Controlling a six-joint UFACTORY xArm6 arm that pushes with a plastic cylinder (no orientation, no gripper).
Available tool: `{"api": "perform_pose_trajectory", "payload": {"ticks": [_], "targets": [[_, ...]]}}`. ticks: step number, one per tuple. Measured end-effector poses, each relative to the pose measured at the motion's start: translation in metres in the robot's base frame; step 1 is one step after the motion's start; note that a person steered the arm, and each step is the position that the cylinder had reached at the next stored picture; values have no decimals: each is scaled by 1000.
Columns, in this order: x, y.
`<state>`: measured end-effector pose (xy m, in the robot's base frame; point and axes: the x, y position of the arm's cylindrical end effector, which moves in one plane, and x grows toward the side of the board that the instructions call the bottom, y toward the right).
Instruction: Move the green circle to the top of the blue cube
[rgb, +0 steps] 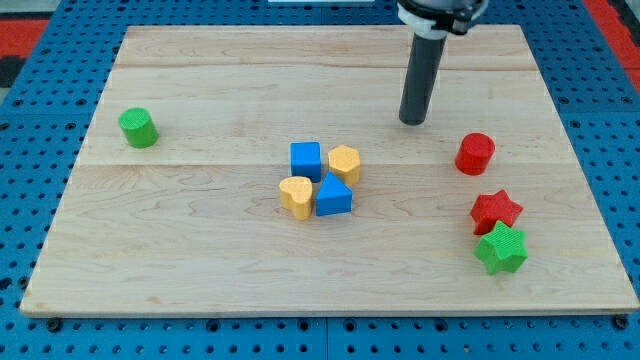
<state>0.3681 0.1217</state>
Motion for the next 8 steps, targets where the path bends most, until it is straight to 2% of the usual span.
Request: {"api": "perform_pose_trajectory", "payload": {"ticks": [1,2,3,4,5,7,8], "targets": [[47,44],[87,44],[77,36],[-11,-32],[-72,-166],[-47,-423],[21,-418]]}}
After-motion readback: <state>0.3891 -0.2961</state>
